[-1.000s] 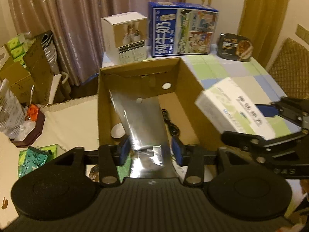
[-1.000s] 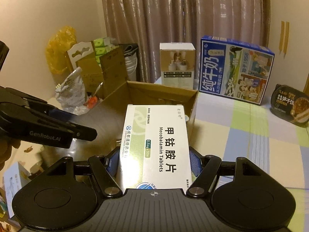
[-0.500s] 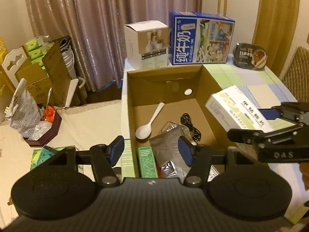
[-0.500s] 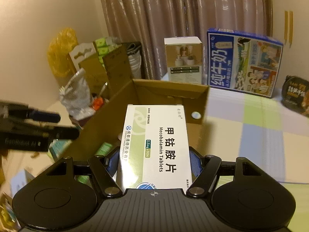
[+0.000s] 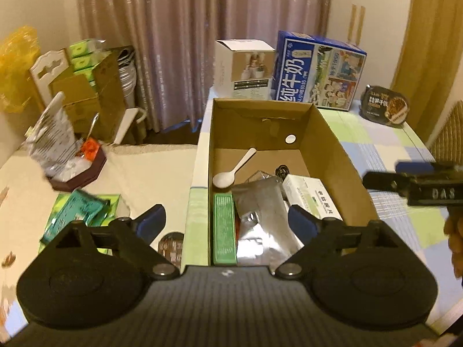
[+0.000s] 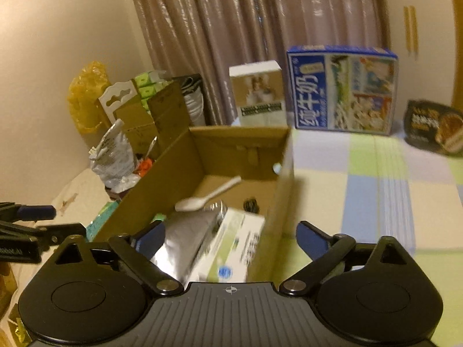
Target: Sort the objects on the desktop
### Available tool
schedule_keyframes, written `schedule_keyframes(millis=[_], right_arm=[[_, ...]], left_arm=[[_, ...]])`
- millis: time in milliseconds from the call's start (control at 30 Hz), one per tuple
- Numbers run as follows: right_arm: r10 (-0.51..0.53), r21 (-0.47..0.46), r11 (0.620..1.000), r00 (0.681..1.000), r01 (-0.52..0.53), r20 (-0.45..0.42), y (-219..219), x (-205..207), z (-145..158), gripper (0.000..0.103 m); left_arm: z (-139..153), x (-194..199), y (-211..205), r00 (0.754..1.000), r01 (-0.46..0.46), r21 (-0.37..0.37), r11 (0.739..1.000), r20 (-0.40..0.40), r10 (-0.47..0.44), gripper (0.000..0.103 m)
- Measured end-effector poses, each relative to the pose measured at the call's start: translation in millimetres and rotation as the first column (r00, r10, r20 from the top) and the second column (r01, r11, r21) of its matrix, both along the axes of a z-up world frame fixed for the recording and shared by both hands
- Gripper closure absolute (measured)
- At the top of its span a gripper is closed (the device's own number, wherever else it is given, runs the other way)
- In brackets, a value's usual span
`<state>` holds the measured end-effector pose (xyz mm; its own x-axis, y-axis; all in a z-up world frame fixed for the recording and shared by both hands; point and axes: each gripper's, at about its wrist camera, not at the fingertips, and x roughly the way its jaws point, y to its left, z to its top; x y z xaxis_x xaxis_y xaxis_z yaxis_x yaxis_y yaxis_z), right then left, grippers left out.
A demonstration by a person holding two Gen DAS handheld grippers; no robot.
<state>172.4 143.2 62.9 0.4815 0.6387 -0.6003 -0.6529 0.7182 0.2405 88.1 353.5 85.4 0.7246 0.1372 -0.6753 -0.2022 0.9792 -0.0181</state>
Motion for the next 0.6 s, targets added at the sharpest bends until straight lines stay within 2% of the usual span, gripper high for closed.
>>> schedule_keyframes(millis=[200,300,600], right_arm=[[0.016,-0.023,1.000,1.000,-0.017,-0.006,-28,-41,2,0.002],[0.023,-0.047,0.999,1.000,-0.023,-0.002,-39,-61,7,0.002],[0.050,-0.076,0.996,0.999,-0.050,-0.002,-64,-113,17,0.002]], left_arm=[[1,-44,-27,0.997,-0.062,-0.007,0.998,0.036,0.062,0.001],[1,-61,-38,0.996,-0.089,-0.008,0.996,0.029,0.089,0.001],[6,-111,-70,0.987,-0.160,-0.077,0.984,-0.013,0.159,0.001]])
